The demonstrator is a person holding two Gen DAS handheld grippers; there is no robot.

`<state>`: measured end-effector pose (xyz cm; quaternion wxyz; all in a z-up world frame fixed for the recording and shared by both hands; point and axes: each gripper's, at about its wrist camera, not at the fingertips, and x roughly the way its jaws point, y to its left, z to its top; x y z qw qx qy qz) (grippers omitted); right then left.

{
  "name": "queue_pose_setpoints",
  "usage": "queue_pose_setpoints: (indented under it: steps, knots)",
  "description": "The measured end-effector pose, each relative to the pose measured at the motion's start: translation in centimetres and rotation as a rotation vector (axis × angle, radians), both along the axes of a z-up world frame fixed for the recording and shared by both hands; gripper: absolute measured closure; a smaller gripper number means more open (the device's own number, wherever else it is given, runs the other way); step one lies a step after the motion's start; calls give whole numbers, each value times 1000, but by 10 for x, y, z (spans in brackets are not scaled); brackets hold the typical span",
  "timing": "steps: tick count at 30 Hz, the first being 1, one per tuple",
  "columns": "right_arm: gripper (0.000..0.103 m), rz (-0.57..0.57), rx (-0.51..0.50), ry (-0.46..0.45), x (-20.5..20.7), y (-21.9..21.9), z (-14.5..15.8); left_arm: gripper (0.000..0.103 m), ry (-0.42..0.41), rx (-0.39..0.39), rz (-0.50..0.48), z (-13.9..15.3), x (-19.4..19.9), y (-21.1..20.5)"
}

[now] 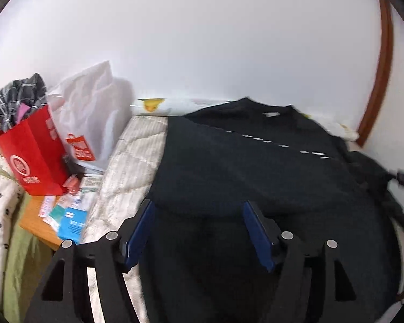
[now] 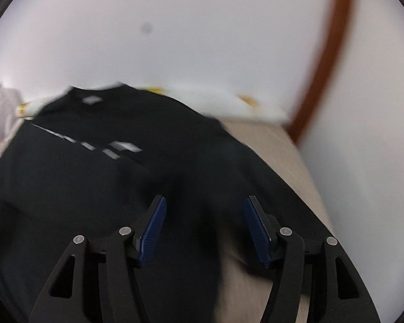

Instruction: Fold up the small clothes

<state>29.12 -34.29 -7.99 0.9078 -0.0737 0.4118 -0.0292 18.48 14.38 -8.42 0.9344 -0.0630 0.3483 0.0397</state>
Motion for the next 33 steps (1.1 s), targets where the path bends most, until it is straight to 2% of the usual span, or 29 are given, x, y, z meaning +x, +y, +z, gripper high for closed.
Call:
queue_pose_setpoints:
  steps: [2,5,8,10,14,20,22,24,25,26,30,33]
  knots:
    - [36,-71,-23,14,-25,-46,-11,35,-2,-47,-25,7,-4,-8]
    - [36,-177,-32,45,-59,-108,-33,34,2,-86,-45,13,-7,-22]
    - [36,-247,-17,88,-87,-160,-54,34,8,-71,-54,17,-11,-38]
    - [36,-256,-29,112,-96,-177,-64,34,15,-58,-53,17,-13,-47]
    - [36,-288,-62,113,-103,-194,-80,34,30,-81,-42,18,-19,-62]
    - [36,-327,-29,88,-87,-209,-93,34,50,-43,-27,24,-26,-74]
    - [38,-336,-32,85,-78,-207,-94,34,45,-54,-11,29,-30,-73]
    - [59,-334,-32,83,-73,-203,-96,34,42,-60,-8,31,-34,-74]
    - [82,-321,-27,85,-68,-201,-97,34,42,-56,-9,32,-35,-75]
    - [90,-312,-26,88,-64,-200,-98,34,40,-43,-12,34,-36,-77]
    - [94,-324,-79,62,-58,-206,-85,34,32,2,-13,38,-38,-80]
    - [95,-398,-73,-22,-52,-229,-47,34,27,14,-1,38,-42,-75]
